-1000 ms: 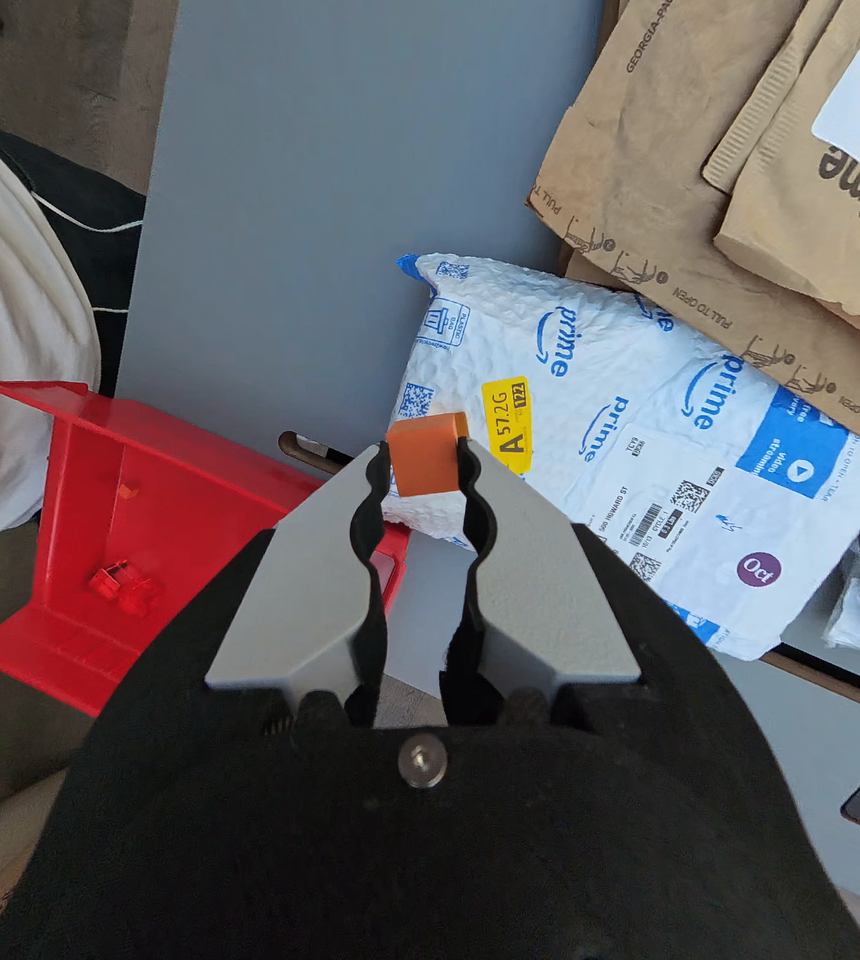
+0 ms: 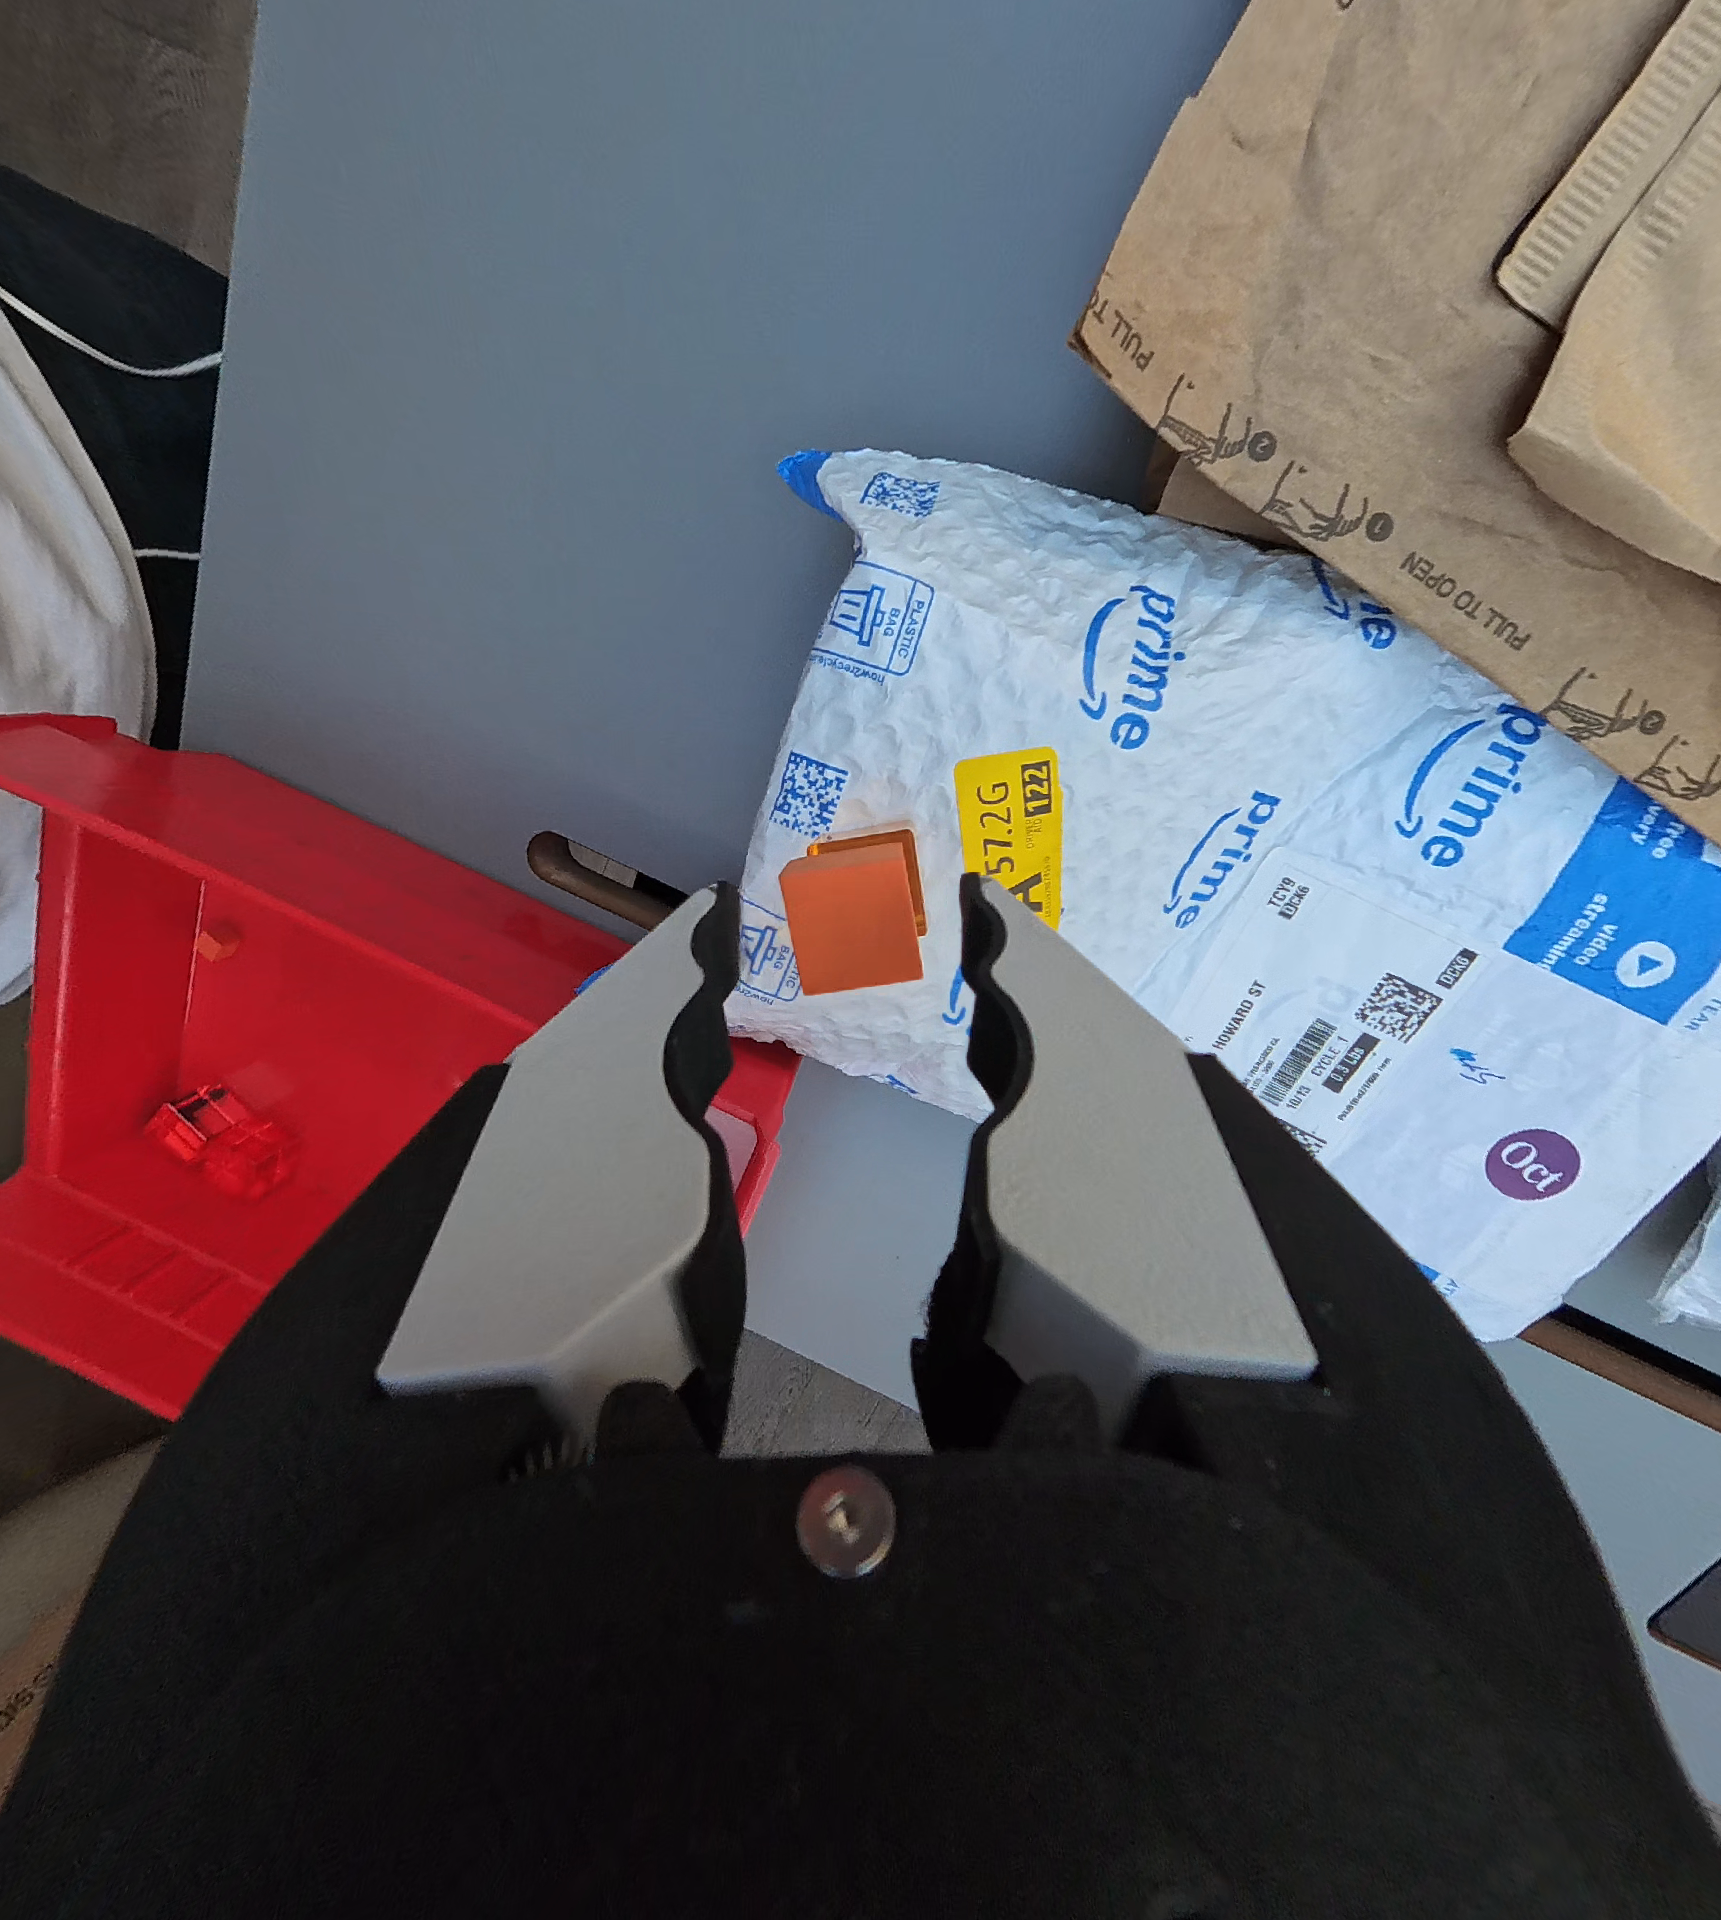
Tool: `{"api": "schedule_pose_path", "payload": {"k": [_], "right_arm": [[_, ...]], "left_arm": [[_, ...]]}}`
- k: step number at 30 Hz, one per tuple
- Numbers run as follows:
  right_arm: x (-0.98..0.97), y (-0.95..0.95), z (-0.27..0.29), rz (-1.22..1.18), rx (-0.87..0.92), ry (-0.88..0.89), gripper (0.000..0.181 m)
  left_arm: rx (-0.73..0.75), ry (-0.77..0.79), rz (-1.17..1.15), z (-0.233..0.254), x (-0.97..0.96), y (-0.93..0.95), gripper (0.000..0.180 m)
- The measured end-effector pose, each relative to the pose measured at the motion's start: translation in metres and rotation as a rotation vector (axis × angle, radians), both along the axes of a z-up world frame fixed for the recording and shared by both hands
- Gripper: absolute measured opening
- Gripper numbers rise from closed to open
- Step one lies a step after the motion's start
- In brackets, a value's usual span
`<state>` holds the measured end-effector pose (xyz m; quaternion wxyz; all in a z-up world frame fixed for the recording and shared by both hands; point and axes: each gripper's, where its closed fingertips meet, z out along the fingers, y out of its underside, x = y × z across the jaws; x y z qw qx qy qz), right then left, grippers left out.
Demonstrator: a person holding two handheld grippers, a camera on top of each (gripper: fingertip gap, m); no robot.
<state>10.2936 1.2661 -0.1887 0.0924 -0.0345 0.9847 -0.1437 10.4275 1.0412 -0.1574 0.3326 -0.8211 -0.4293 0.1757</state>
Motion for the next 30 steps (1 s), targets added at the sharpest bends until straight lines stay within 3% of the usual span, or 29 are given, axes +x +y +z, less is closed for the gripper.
{"api": "schedule_pose_path", "payload": {"k": [11, 18, 26, 30], "right_arm": [[0.042, 0.042, 0.101, -0.157, -0.317, 0.316, 0.065], [0.131, 0.127, 0.130, -0.450, -0.518, 0.443, 0.065], [0.219, 0.233, 0.133, -0.875, -0.636, 0.574, 0.060], [0.254, 0.266, 0.138, -1.024, -0.686, 0.628, 0.058]], "left_arm": [[0.061, 0.059, -0.140, 0.031, -0.024, 0.054, 0.060], [0.162, 0.059, -0.477, 0.044, 0.001, 0.166, 0.060], [0.189, -0.099, -0.969, 0.003, 0.085, 0.312, 0.059], [0.051, -0.114, -1.131, -0.044, 0.113, 0.351, 0.057]]}}
